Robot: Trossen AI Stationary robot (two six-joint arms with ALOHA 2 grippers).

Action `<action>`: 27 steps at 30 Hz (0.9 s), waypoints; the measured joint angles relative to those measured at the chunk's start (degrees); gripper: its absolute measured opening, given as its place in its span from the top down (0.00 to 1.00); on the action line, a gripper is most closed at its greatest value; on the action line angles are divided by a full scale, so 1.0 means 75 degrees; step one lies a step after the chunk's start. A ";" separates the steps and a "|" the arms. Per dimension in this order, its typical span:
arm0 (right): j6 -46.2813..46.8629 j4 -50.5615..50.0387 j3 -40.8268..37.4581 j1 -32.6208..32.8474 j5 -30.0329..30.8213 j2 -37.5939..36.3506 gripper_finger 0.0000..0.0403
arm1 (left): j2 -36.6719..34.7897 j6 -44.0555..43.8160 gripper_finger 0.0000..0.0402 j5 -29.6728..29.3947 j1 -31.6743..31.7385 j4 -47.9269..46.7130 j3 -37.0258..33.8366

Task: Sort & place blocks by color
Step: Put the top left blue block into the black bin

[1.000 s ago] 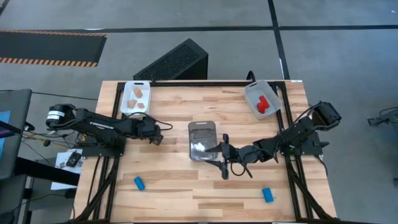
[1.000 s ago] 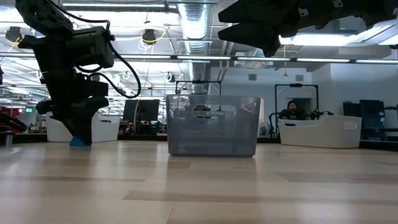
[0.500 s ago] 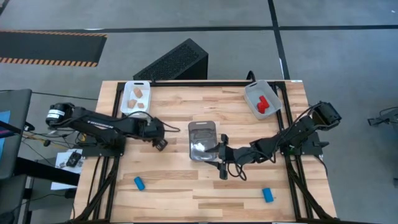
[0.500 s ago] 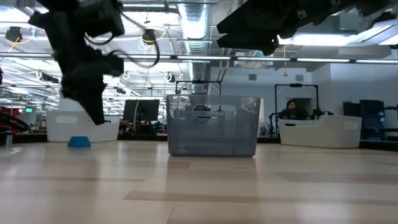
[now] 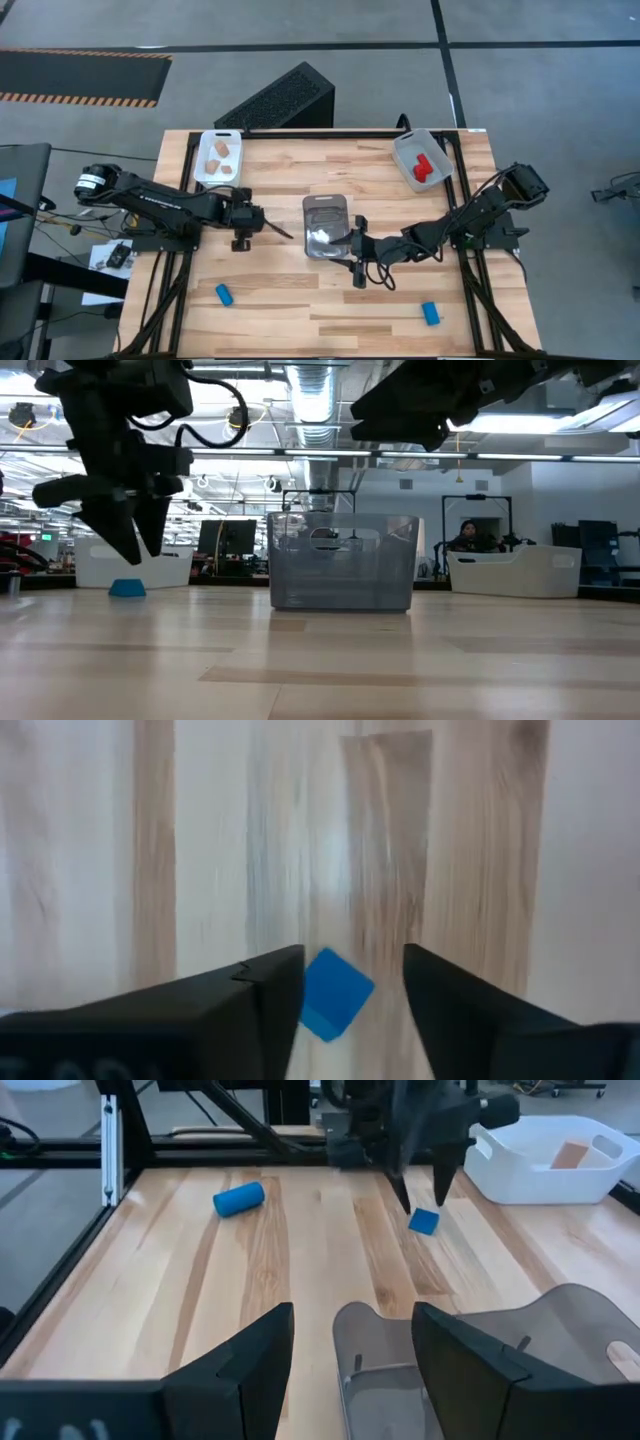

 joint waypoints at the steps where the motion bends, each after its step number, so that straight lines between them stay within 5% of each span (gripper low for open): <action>1: -0.0002 -0.0038 0.0000 0.0001 -0.0002 0.0000 0.43 | 0.0000 0.0356 0.57 -0.0004 0.0000 0.0007 0.0000; 10: -0.0011 -0.0372 0.0000 -0.0003 -0.0008 0.0000 0.43 | 0.0000 0.2095 0.34 -0.0039 0.0232 0.0290 -0.0233; 27: 0.0007 -0.0663 0.0000 0.0018 -0.0016 0.0000 0.43 | 0.0000 0.3161 0.37 0.0360 0.1132 0.0159 -0.0472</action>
